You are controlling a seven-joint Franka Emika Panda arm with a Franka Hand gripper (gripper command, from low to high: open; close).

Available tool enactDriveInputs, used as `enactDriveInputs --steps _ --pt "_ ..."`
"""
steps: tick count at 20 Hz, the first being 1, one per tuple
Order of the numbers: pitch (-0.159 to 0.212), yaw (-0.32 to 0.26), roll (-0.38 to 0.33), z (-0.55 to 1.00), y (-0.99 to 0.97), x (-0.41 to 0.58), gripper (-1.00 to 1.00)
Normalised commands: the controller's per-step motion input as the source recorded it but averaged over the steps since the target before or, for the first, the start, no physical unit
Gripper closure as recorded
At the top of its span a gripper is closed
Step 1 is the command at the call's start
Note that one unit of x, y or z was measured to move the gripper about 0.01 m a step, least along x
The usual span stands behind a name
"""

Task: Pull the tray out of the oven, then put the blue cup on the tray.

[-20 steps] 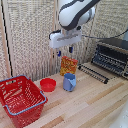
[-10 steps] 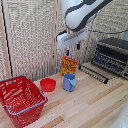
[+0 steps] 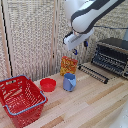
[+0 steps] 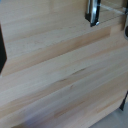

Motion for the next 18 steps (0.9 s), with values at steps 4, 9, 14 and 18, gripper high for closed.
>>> enactDriveInputs --steps 4,9,14,18 --pt "0.000 0.097 -0.228 -0.14 -0.62 -0.011 -1.00" --pt "0.000 0.108 -0.225 -0.17 -0.57 0.005 -1.00" --pt "-0.009 0.098 -0.244 -0.15 -0.58 0.009 -1.00" --pt "-0.012 0.099 -0.231 -0.16 -0.62 0.031 -1.00"
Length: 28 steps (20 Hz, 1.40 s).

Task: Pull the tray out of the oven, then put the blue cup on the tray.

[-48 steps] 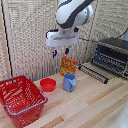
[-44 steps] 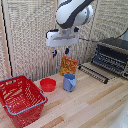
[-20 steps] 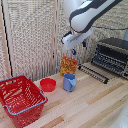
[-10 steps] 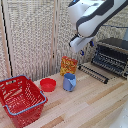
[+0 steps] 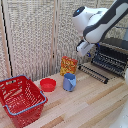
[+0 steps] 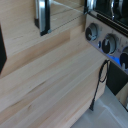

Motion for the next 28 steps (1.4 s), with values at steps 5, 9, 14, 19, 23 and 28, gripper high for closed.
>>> enactDriveInputs --steps 5,9,14,19,23,28 --pt "0.000 0.128 -0.209 -0.23 -0.57 0.213 -1.00" --pt "0.000 0.148 -0.177 -0.19 -0.47 0.385 -1.00" --pt "0.000 0.154 -0.150 -0.13 -0.37 0.511 -1.00" --pt "0.037 0.132 -0.143 -0.28 -0.38 0.194 -1.00" --pt "0.035 0.089 -0.137 -0.31 -0.30 -0.045 -1.00" --pt "0.001 0.060 -0.105 -0.31 -0.45 -0.126 -1.00"
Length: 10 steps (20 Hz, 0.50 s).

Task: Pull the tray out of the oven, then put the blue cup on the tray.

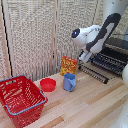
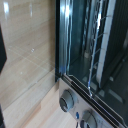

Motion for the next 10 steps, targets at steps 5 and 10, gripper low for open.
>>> enactDriveInputs --steps 5,10 --pt "-0.014 0.067 -0.078 -0.11 -0.72 -0.181 -1.00" --pt "-0.058 0.038 -0.073 0.00 -0.77 -0.176 -1.00"
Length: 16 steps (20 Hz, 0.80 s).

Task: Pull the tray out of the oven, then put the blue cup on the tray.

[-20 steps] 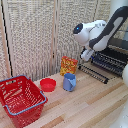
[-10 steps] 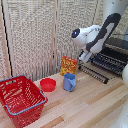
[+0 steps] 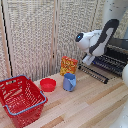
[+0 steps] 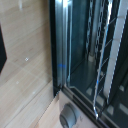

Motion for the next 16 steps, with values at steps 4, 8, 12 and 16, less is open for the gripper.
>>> enactDriveInputs --steps 4,8,12,16 --pt "-0.026 0.026 -0.087 -0.06 -0.64 -0.065 -1.00" --pt "0.047 0.006 -0.022 -0.25 -0.35 0.087 -1.00" --pt "0.085 0.018 -0.036 -0.29 -0.11 0.166 -1.00" --pt "0.018 0.009 -0.005 -0.08 -0.18 0.016 1.00"
